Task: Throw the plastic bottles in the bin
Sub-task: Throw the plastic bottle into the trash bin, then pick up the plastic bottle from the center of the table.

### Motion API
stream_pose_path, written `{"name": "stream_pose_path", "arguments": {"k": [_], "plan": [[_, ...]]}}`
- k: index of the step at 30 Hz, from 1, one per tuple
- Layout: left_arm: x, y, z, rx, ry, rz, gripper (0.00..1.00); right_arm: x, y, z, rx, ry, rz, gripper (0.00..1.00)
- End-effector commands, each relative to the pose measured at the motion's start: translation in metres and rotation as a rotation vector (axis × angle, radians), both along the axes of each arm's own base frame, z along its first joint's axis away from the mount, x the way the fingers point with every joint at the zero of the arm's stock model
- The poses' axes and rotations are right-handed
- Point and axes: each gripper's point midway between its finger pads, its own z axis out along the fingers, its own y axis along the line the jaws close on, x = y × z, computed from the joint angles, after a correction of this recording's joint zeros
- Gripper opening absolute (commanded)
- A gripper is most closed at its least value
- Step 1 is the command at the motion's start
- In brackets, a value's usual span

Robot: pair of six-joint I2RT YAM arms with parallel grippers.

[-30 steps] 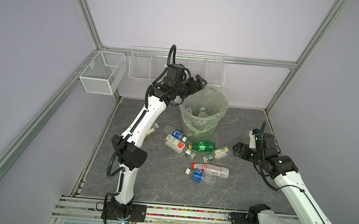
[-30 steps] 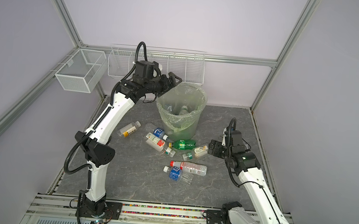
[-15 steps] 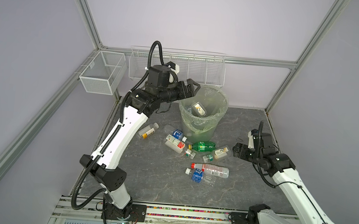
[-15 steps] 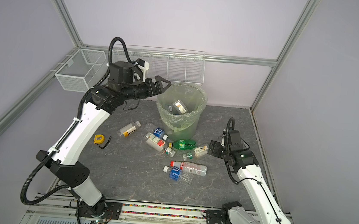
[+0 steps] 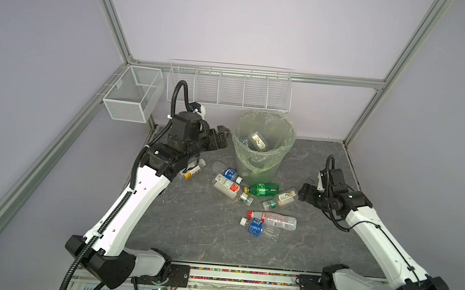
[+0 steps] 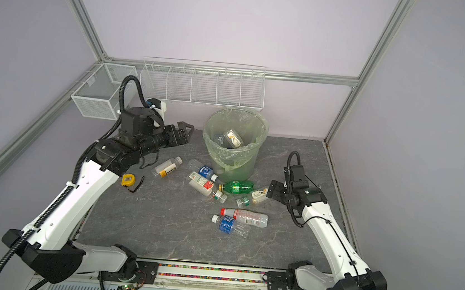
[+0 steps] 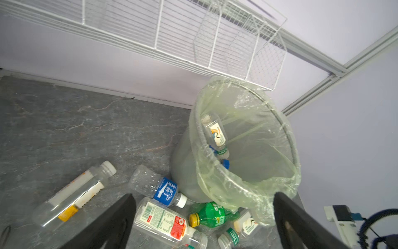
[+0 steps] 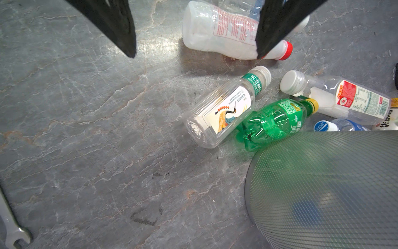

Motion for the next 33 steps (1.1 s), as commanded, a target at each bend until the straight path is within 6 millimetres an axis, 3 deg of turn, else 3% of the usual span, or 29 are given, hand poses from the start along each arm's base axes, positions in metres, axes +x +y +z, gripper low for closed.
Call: {"name": "stream_pose_path", "arguments": {"k": [1,5,13,23,33], "plan": [[0.003,0.013,-0.032,0.067,0.043,0.043,0.99,0.006,0.008,0.006,0.074,-0.004,-0.041,0.88],[-0.001,0.014,-0.059,0.073,0.093,0.027,0.99,0.006,0.010,0.002,0.101,0.019,-0.077,0.88],[-0.003,0.014,-0.091,0.062,0.142,0.000,0.99,0.008,0.014,-0.013,0.112,0.097,-0.128,0.88],[-0.024,0.008,-0.140,-0.013,0.224,-0.036,0.99,0.011,0.020,-0.023,0.110,0.112,-0.251,0.88],[-0.052,0.004,-0.161,-0.165,0.226,-0.061,0.99,0.021,0.028,-0.034,0.110,0.148,-0.343,0.88]]}}
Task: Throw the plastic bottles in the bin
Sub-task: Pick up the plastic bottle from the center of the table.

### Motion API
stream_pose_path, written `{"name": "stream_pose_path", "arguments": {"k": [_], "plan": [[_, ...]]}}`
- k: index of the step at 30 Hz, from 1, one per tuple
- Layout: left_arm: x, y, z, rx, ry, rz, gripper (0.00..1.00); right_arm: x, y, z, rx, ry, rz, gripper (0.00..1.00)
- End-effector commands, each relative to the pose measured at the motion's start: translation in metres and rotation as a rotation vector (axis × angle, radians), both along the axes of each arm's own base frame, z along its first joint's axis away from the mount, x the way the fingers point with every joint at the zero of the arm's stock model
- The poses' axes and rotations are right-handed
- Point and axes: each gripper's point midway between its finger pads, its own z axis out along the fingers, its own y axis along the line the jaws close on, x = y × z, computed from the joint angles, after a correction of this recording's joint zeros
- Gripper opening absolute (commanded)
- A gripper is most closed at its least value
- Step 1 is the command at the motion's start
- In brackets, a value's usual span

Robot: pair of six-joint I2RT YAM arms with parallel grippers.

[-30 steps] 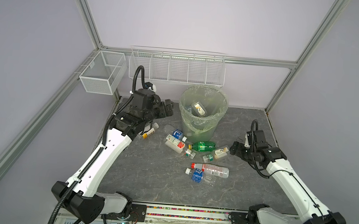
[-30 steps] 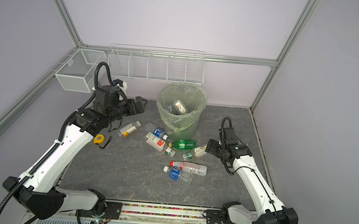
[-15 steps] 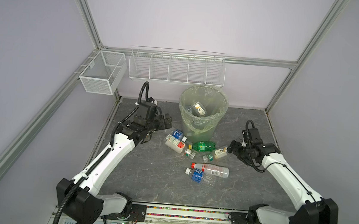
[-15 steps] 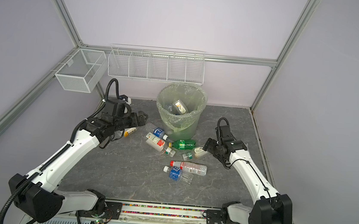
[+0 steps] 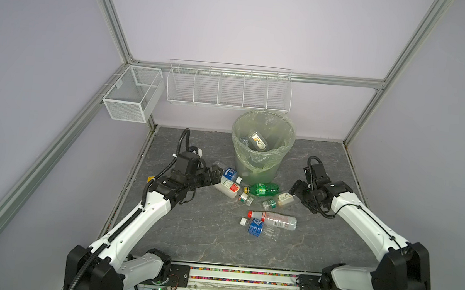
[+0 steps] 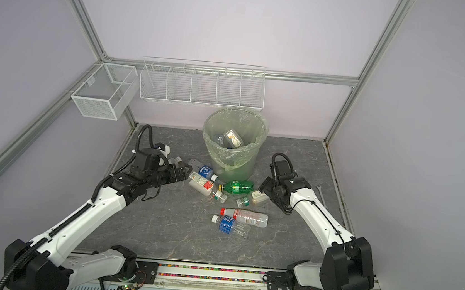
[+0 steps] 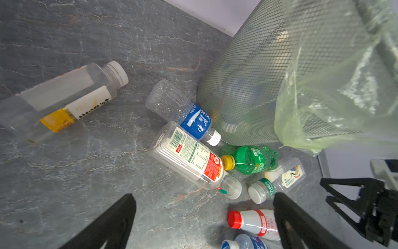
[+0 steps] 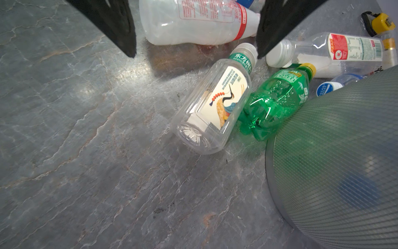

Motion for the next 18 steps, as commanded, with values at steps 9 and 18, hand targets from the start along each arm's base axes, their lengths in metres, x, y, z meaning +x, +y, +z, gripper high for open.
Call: {"name": "stream_pose_path", "arguments": {"k": [9,18], "plan": [[-0.011,-0.007,-0.014,-0.112,0.011,-0.011,0.99,0.018,0.015,-0.014,0.013,0.038,-0.092,0.88],[-0.011,-0.007,-0.012,-0.104,0.006,-0.011,0.99,0.026,0.026,-0.036,0.014,0.102,-0.105,0.89]]}}
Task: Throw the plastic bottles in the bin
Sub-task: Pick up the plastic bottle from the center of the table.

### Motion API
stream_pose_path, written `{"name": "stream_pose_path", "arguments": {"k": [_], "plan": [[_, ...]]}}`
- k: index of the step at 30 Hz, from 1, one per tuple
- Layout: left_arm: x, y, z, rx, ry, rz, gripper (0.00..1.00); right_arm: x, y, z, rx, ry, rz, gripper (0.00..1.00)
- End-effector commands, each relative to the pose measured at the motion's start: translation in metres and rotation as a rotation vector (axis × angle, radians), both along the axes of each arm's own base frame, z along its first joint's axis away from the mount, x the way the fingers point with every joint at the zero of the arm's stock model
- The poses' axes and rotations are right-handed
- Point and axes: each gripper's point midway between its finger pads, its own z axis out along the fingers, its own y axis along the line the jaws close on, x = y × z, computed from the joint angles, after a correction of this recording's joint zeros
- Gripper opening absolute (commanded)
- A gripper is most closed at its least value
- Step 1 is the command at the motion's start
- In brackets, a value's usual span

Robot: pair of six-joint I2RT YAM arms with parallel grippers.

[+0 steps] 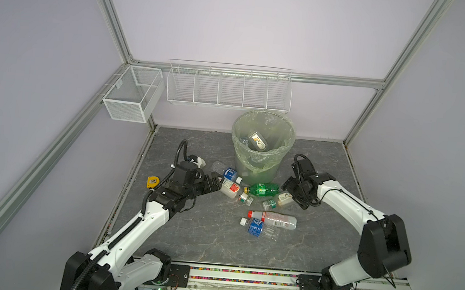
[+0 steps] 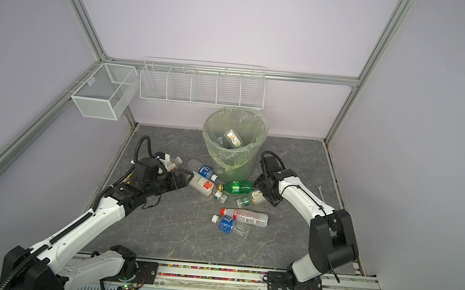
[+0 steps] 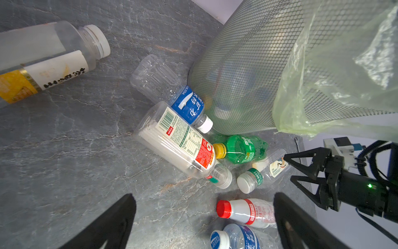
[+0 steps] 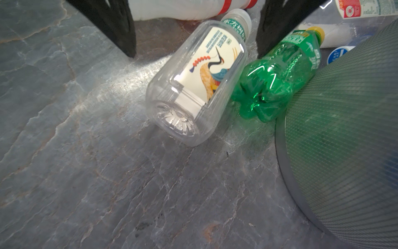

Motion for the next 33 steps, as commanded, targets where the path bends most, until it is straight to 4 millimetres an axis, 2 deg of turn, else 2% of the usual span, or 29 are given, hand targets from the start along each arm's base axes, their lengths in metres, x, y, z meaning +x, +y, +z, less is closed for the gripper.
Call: {"name": "stream_pose_path", "arguments": {"k": [1,9,26,31,33], "plan": [[0.001,0.000,0.008,-0.017,-0.021,0.004,0.99,0.004,0.005,-0.003,0.017,0.006,-0.043,0.89],[-0.003,0.010,0.007,0.017,-0.027,0.035,0.99,0.008,0.003,-0.015,-0.021,0.029,-0.067,0.89],[0.005,0.011,0.009,0.080,-0.017,0.030,0.99,0.016,-0.002,-0.031,-0.063,0.050,-0.113,1.00],[0.002,0.021,0.012,0.131,-0.027,0.046,0.99,0.017,-0.001,-0.039,-0.054,0.072,-0.130,0.96],[0.000,0.025,0.013,0.156,-0.028,0.051,0.99,0.018,0.000,-0.040,-0.049,0.070,-0.133,0.91]]}}
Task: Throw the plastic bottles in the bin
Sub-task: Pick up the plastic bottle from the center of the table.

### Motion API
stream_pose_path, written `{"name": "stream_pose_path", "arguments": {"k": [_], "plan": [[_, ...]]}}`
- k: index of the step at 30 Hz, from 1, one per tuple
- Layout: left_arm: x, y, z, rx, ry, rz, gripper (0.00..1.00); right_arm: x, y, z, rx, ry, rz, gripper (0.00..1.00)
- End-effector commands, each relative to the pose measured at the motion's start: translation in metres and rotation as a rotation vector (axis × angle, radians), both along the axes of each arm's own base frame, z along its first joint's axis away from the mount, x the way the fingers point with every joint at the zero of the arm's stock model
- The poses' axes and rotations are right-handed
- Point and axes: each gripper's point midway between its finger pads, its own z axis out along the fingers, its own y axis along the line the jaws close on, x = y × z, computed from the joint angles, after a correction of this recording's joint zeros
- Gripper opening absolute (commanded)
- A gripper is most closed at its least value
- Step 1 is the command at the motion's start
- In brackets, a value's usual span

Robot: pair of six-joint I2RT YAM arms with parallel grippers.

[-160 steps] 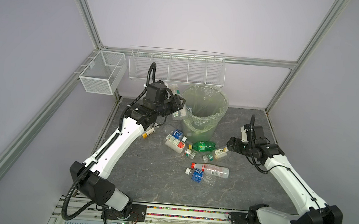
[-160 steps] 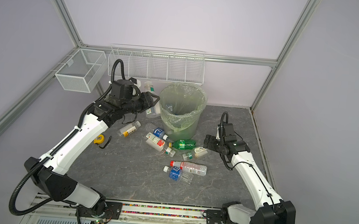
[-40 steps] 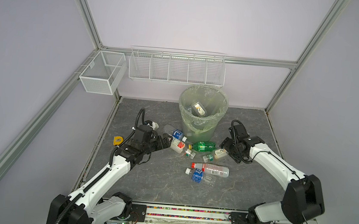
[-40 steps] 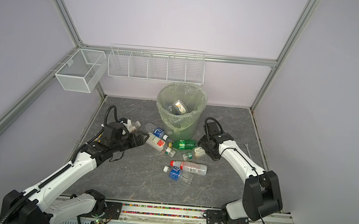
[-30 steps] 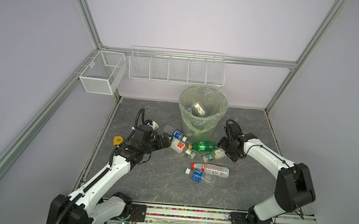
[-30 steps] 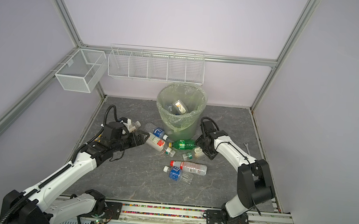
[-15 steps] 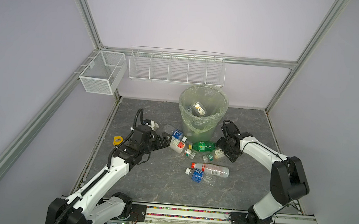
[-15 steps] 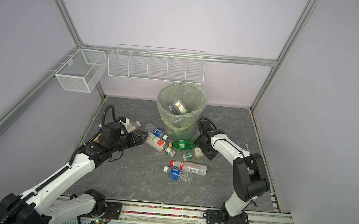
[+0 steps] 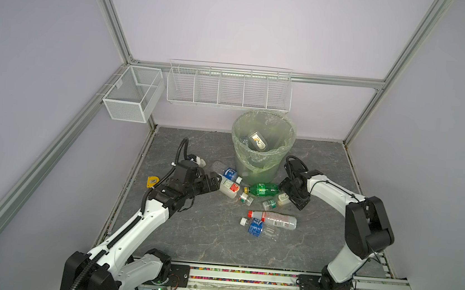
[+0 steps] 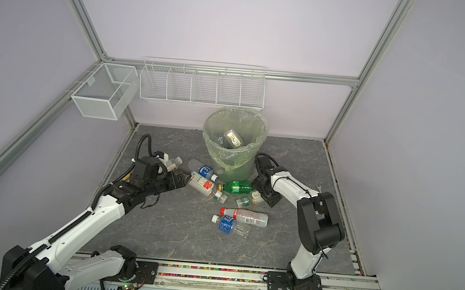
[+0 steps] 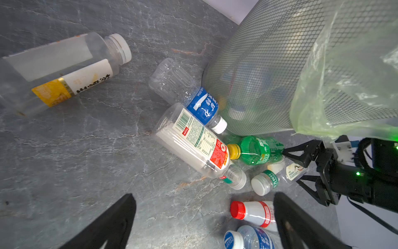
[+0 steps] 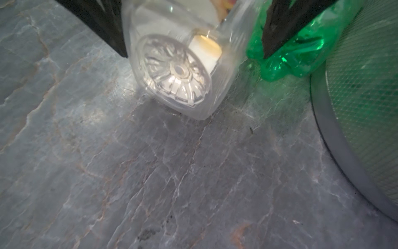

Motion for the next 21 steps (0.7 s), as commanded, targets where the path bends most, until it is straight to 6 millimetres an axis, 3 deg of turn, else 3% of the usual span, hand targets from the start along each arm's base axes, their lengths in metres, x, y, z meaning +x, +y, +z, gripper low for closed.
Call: {"name": "stream_pose_path", "arguments": {"k": [1,13,15,21], "plan": [[-0.001,0.011,0.015,0.058,-0.040,0.015,0.99,0.004,0.002,0.000,0.016,-0.007,-0.046,0.90],[0.002,0.009,0.014,0.055,-0.037,0.012,0.99,0.004,-0.009,-0.001,0.021,-0.030,-0.093,0.72],[0.002,0.009,0.015,0.055,-0.039,0.015,0.99,0.003,-0.012,-0.001,0.026,-0.032,-0.105,0.65],[0.000,0.011,0.014,0.052,-0.032,0.022,0.99,0.001,-0.019,0.004,0.054,-0.065,-0.147,0.60]]}}
